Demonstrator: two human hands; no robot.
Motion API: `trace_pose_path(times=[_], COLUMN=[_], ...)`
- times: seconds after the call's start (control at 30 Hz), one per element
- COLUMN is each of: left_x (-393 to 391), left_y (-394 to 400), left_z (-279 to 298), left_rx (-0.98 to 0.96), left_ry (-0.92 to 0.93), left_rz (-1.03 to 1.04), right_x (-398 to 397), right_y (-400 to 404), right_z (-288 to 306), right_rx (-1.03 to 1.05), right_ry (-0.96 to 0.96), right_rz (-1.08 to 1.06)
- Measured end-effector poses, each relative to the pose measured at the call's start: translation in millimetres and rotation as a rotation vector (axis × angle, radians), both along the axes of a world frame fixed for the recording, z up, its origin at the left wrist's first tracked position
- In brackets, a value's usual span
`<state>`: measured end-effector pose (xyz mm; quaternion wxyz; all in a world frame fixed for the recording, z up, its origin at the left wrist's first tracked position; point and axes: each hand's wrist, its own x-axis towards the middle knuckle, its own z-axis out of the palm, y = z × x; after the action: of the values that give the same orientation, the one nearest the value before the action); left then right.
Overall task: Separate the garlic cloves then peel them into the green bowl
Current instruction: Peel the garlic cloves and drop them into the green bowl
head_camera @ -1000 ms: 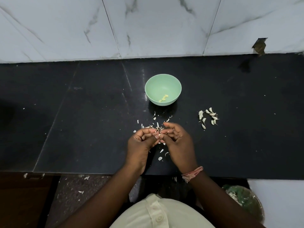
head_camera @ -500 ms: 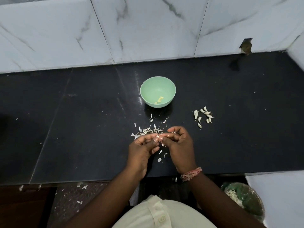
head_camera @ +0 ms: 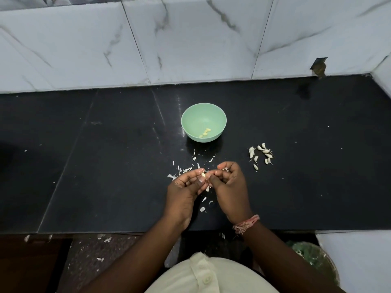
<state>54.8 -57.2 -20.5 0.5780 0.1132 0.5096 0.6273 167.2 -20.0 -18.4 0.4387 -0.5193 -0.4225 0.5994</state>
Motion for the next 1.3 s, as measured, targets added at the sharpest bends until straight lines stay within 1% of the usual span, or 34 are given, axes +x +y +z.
trace_pose_path(times=[0.27,0.43,0.6,0.67,0.83,0.97,1.3], left_x=[1.5,0.2,-0.3,-0.6,-2.7,-3.5,-1.9], left_y=[-1.5,-0.9,-1.4,-1.0,-2.0,-2.8,-4.3], left_z=[1.2,0.1,4.6,5.8,5.0,8.1,12.3], left_rx=[0.015,0.015,0.057,0.067,0.078,0.081,0.089], left_ry=[-0.062,-0.051,-0.041,-0.052,0.016,0.083,0.129], left_rz=[0.021,0.005,-0.03,-0.039,-0.075,-0.097,-0.096], right_x=[-0.3,2.3,5.3,5.8,5.6,5.6,3.9], right_y=[-0.4,-1.6,2.6,4.7,4.7,4.0,0.4], right_z=[-2.0,-0.1,-3.1,-2.6,-2.0,-5.2,-0.1], right_rx=[0.076,0.157,0.178,0.171,0.166,0.17,0.183], right_ry=[-0.083,-0.185,-0.207,-0.188,-0.187,-0.238,-0.294], right_rz=[0.092,0.192,0.228,0.229,0.249,0.249,0.253])
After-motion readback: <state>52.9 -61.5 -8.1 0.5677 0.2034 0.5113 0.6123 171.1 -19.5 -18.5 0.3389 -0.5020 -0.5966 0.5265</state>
